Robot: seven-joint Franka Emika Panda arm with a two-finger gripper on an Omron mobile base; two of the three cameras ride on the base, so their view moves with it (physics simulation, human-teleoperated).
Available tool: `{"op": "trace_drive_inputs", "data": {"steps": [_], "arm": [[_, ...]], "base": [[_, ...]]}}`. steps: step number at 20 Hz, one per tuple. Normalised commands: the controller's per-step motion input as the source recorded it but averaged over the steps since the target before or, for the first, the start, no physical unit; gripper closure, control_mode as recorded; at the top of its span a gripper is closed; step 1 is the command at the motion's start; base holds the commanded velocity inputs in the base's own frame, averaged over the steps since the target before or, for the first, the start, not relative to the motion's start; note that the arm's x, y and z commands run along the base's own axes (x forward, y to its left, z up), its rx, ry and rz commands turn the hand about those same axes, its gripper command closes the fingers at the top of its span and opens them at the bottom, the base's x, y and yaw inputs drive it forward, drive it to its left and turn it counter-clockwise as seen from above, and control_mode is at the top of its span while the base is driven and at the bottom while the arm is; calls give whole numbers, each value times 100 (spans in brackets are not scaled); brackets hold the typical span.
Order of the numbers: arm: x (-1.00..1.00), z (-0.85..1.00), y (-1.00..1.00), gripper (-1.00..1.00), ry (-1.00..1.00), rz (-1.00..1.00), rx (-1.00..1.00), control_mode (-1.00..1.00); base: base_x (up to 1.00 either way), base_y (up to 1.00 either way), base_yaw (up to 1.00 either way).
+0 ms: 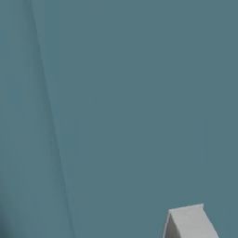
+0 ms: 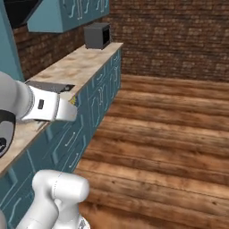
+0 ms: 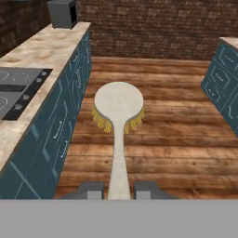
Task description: Locate and retrieve the dish brush and soap dispenser from the cabinet. Place them next to the sink.
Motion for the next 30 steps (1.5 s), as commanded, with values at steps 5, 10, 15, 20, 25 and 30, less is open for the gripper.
{"op": "trace_drive_inputs", "data": {"steps": [5,10,15,20,25,30], "arm": [[0,0,0,100,0,0,0,100],[0,0,0,100,0,0,0,100],[0,0,0,100,0,0,0,100],[0,0,0,100,0,0,0,100],[0,0,0,100,0,0,0,100],[0,0,0,100,0,0,0,100]], "base": [[1,-19,-33],[0,-2,-47],[0,0,-48],[1,-12,-45],[1,-4,-45],[11,0,-39]]}}
